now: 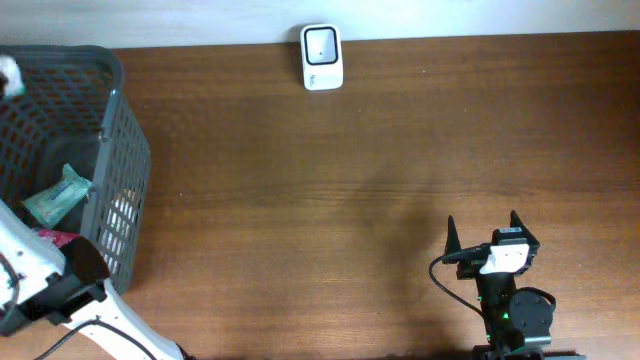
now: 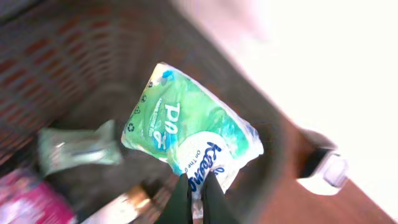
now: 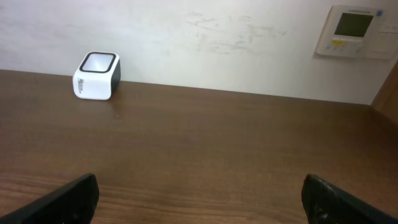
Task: Scan the item barcode
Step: 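Grasp the small green tissue pack from the basket with left gripper, place on table, then grasp the green wipes pouch from the basket with left gripper, place on table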
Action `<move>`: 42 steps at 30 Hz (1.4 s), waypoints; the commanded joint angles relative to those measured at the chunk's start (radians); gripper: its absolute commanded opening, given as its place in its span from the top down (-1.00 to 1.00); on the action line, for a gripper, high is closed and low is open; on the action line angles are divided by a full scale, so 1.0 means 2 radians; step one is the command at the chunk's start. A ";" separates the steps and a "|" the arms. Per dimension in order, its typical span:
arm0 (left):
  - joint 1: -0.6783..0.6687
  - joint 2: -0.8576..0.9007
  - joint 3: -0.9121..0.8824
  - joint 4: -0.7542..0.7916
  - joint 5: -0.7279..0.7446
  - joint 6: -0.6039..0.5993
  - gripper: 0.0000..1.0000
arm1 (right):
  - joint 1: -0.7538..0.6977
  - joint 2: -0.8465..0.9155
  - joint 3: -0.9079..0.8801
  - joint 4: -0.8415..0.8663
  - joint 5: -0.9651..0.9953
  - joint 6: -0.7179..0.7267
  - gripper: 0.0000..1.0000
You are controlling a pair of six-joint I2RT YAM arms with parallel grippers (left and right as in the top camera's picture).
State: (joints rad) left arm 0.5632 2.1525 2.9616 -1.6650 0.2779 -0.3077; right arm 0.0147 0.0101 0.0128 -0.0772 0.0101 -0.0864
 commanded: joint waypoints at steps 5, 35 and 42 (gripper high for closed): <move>-0.185 -0.003 0.062 -0.011 0.142 0.037 1.00 | 0.003 -0.003 -0.004 -0.002 0.001 -0.002 -0.97; -0.312 -0.152 -0.264 0.201 -0.192 0.110 -0.98 | 0.003 -0.003 -0.004 -0.002 0.001 -0.002 -0.97; -0.082 -0.067 -0.386 0.153 -0.244 0.057 -0.87 | 0.003 -0.003 -0.004 -0.002 0.001 -0.002 -0.97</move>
State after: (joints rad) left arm 0.3447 1.9575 2.2597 -1.3708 -0.1707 -0.1402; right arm 0.0147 0.0101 0.0128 -0.0769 0.0105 -0.0860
